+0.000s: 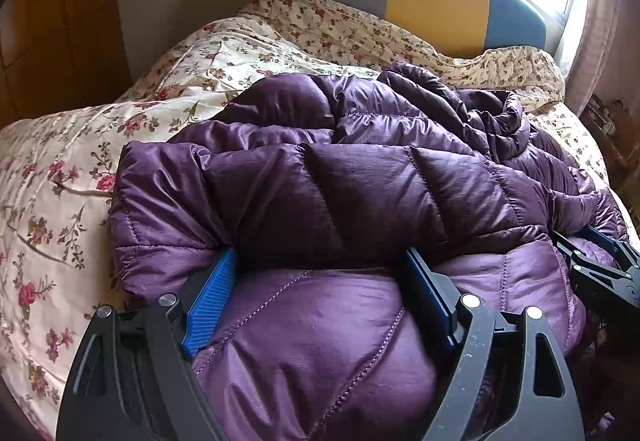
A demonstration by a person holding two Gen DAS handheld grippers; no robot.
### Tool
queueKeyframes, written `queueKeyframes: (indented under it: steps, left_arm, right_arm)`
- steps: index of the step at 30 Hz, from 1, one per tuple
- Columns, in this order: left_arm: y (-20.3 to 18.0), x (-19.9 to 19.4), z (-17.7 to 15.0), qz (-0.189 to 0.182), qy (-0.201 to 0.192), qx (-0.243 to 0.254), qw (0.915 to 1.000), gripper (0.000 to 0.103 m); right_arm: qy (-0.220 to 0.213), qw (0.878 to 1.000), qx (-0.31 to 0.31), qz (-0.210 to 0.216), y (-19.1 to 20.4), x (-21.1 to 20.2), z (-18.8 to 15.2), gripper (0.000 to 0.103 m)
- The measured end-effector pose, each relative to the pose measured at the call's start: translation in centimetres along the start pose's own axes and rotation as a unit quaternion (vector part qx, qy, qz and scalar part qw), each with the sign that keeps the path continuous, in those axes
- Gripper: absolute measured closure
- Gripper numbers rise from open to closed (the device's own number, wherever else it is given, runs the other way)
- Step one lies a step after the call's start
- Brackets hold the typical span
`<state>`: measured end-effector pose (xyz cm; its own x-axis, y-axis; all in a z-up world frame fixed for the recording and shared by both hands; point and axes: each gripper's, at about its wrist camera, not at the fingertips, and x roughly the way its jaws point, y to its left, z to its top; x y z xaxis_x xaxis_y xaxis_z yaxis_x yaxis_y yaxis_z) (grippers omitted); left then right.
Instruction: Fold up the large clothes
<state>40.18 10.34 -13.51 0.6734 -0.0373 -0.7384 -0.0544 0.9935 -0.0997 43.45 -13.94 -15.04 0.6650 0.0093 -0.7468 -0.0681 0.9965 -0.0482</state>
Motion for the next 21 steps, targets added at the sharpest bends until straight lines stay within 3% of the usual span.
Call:
queueKeyframes:
  steps: [2, 6, 14, 21]
  left_arm:
    - [0.0, -0.1, 0.2, 0.0, 0.0, 0.0, 1.0, 0.02]
    - [0.0, -1.4, 0.3, 0.002, -0.003, -0.004, 1.0, 0.008]
    - [0.4, -6.7, -2.1, -0.011, -0.017, -0.001, 0.9998, 0.008]
    - [1.8, -12.5, -6.6, -0.029, -0.022, -0.006, 0.9993, 0.008]
  right_arm:
    - [-0.001, 1.0, 0.0, -0.001, 0.1, -0.1, 0.1, 0.019]
    - [0.003, 1.0, 0.002, 0.001, 0.0, -0.6, 0.7, 0.012]
    - [0.014, 1.0, -0.001, 0.02, -0.9, -4.2, 1.0, 0.005]
    - [0.045, 0.998, -0.012, 0.036, -3.7, -8.9, -3.2, 0.004]
